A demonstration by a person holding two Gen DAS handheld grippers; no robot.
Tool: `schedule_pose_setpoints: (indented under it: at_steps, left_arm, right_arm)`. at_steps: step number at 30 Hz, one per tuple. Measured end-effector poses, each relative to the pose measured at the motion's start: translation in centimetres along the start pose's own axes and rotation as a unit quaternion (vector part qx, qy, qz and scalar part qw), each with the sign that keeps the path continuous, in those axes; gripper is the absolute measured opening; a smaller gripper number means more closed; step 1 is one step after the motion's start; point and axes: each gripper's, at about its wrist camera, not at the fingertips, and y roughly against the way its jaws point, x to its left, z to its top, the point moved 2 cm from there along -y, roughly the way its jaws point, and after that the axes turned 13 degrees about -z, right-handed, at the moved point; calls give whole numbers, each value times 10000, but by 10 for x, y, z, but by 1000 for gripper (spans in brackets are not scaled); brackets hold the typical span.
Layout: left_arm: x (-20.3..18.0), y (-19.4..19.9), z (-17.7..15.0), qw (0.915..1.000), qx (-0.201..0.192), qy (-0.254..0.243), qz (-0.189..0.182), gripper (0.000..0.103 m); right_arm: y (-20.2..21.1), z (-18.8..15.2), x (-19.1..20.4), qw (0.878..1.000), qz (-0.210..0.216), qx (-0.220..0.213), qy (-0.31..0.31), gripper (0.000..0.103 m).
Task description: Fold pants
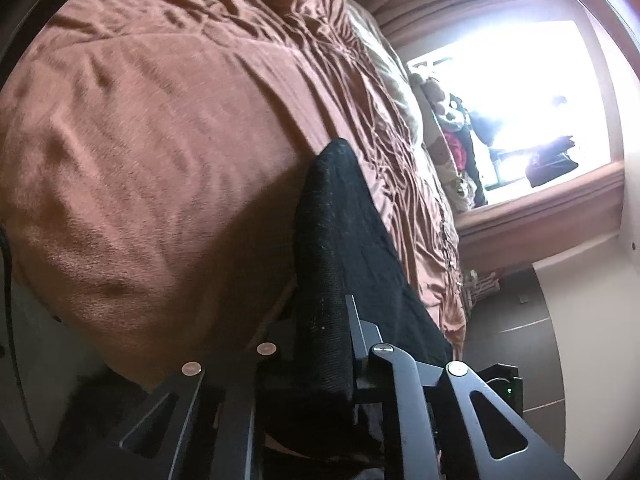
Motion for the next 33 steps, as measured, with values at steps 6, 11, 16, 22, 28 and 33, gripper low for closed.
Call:
schedule_pose_setpoints:
  at_steps: [6, 11, 16, 22, 28, 33]
  left_arm:
    - [-28, -1, -3, 9996, 41, -263, -82, 13]
    - [-62, -2, -5, 9977, 75, -649, -163, 13]
    - [-98, -7, -10, 9946, 161, -948, -388, 13]
    - [-142, -18, -21, 9886, 345, -1291, -688, 13]
    - [-179, -38, -40, 9824, 570, -1572, -828, 13]
    - [-203, -54, -59, 9760, 791, -1820, -901, 13]
  right_arm:
    - [19, -8, -14, 9994, -20, -334, 2, 4]
    - [40, -14, -34, 9969, 72, -764, -154, 4]
    - [61, -28, -51, 9919, 265, -1214, -269, 4]
    - [82, -55, -78, 9845, 403, -1663, -391, 30]
    - [106, -79, -97, 9730, 404, -2212, -524, 66]
    - [114, -97, -122, 9640, 525, -2494, -764, 66]
